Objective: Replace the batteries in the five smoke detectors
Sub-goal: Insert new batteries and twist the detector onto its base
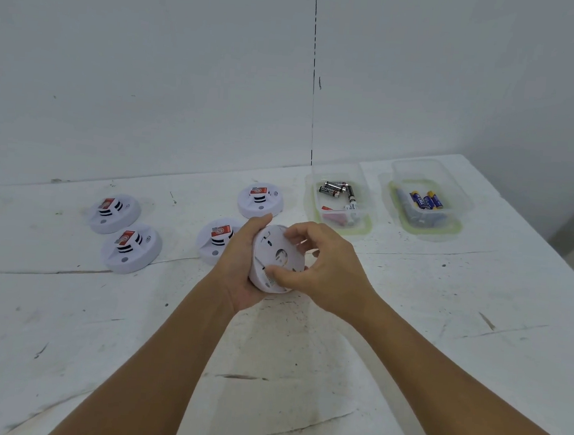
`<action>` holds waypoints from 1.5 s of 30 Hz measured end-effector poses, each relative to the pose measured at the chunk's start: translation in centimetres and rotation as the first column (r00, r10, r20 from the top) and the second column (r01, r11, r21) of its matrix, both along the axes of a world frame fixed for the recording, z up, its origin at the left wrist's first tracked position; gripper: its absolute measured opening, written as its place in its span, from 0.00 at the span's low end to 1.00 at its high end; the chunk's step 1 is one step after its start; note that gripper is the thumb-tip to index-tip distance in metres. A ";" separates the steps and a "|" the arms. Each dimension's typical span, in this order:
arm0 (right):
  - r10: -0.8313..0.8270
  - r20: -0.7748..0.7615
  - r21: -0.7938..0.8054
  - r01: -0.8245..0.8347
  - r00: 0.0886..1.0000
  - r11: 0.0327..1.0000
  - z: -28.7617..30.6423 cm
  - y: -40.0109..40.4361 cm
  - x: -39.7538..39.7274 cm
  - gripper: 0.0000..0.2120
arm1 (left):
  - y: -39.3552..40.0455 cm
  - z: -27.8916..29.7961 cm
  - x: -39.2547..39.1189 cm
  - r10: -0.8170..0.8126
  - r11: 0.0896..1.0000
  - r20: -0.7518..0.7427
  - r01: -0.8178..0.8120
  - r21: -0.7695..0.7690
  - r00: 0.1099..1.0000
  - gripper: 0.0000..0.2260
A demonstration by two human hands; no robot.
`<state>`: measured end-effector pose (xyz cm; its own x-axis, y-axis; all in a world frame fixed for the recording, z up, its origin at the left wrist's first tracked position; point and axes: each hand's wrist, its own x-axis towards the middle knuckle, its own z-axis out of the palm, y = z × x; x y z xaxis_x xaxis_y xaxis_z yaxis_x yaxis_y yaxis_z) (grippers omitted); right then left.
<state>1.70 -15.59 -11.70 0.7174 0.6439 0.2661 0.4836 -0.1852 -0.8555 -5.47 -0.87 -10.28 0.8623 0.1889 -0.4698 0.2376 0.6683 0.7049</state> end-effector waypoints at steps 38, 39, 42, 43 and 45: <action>0.113 -0.437 0.136 -0.058 0.892 0.989 0.7 0.3 -0.6 0.18 | -1.1 0.4 1.0 0.179 0.924 0.020 -0.175 0.339 0.984 0.20; 0.099 -0.446 0.130 -0.045 0.890 0.991 0.5 0.3 -0.5 0.21 | -1.3 0.4 1.1 0.172 0.917 0.014 -0.165 0.362 0.985 0.18; -0.006 -0.467 0.100 0.060 0.884 0.993 -0.3 0.3 0.0 0.19 | -1.8 0.3 0.9 0.206 0.904 -0.005 -0.189 0.385 0.978 0.14; -0.037 -0.496 0.104 0.101 0.868 0.989 -0.6 0.3 0.2 0.17 | -1.8 0.2 0.8 0.220 0.889 -0.001 -0.200 0.412 0.976 0.13; -0.077 -0.569 0.120 0.175 0.819 0.977 -1.0 0.1 0.6 0.18 | -1.4 0.0 0.6 0.198 0.863 0.024 -0.186 0.469 0.980 0.15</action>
<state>2.25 -15.51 -12.71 0.8458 0.5212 -0.1143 -0.1040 -0.0491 -0.9934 -4.90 -2.27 -10.31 0.7758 0.5519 -0.3058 0.1599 0.2968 0.9415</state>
